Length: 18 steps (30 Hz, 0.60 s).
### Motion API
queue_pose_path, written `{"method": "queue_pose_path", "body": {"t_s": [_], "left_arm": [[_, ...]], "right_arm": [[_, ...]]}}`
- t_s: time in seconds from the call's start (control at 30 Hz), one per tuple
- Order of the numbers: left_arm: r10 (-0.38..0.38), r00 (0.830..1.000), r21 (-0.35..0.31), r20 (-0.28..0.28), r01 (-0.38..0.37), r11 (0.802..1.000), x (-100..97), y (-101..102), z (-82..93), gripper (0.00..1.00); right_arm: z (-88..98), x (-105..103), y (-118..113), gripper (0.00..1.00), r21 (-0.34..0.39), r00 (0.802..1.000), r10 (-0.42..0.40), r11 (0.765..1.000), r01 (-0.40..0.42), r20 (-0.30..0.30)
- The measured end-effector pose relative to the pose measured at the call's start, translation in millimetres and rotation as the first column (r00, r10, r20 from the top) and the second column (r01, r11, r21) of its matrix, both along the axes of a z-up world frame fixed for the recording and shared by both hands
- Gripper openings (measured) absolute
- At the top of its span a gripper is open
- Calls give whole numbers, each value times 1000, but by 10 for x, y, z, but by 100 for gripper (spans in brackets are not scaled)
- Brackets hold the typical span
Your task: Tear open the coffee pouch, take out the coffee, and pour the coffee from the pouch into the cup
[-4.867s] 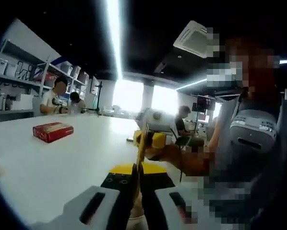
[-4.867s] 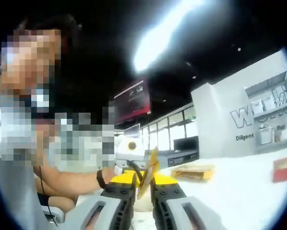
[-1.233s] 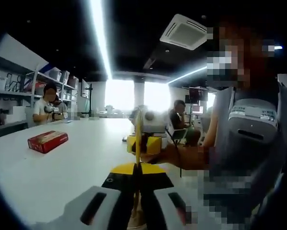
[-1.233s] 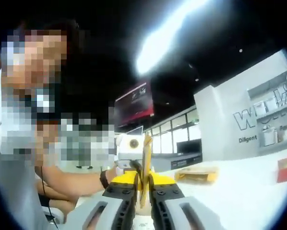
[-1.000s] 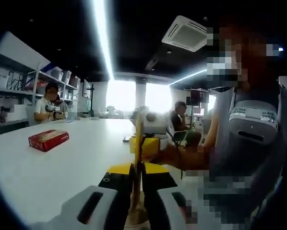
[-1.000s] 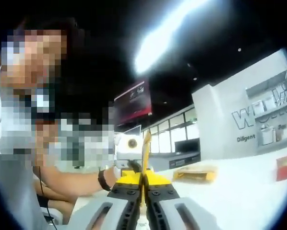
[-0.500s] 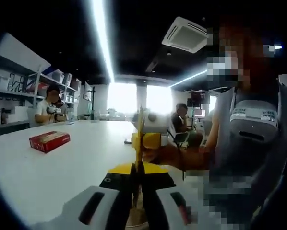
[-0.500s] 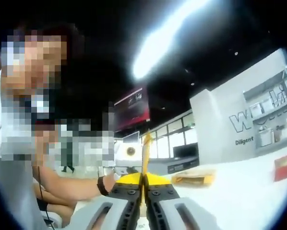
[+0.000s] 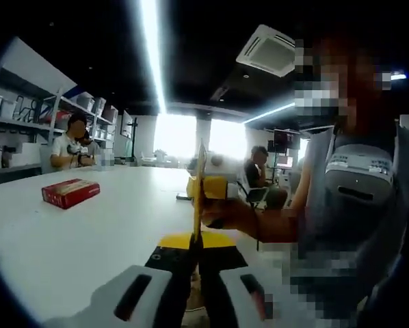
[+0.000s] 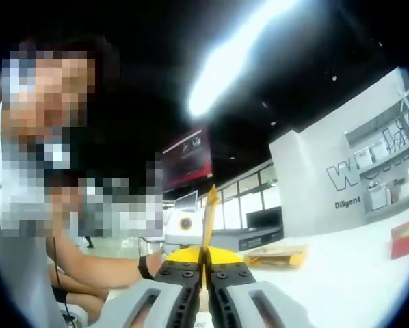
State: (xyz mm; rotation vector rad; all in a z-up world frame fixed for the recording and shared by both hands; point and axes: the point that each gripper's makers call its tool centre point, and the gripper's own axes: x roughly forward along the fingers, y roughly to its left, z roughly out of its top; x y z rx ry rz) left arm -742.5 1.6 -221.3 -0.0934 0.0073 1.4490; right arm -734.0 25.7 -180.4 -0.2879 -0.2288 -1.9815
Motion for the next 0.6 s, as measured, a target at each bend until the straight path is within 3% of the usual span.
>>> {"method": "queue_pose_path", "body": {"t_s": [0.03,0.17,0.2,0.23,0.3,0.33,0.37,0.47,0.53,0.6], "left_arm": [[9,1000,3,8,-9,1000,-20,-1,0,11],[12,1000,-6,-5,-12,1000,-20,-30,-46,9],[16,1000,-18,7,-16,1000,-13,-41,-66,5],[-11,1000,-31,9,11,999,38,-53,-90,5],[46,999,-15,-25,-46,999,-66,-46,-76,9],[32,999,-24,9,-32,999,-33,-58,-95,7],[-29,999,-45,32,31,999,79,-84,-125,5],[24,1000,-16,0,-24,1000,-29,-79,-94,13],[9,1000,-27,6,-9,1000,-5,-97,-109,7],[17,1000,-20,-8,-17,1000,-21,-91,-100,10]], "right_arm": [[-3,6,-4,3,-2,1000,1,1000,-1,0],[-29,5,-19,3,5,1000,-1,1000,1,3],[-49,4,-34,3,11,1000,-2,1000,2,6],[-59,2,-38,3,12,1000,-2,1000,2,7],[-64,0,-36,3,5,1000,-2,1000,2,11],[-62,0,-37,3,2,1000,-2,1000,2,12],[-81,-4,-50,3,13,1000,-3,1000,3,16],[-70,5,-53,3,8,1000,-2,1000,2,10],[-60,-1,-45,3,6,1000,-6,1000,6,10],[-56,3,-45,3,8,1000,-5,1000,5,8]]}}
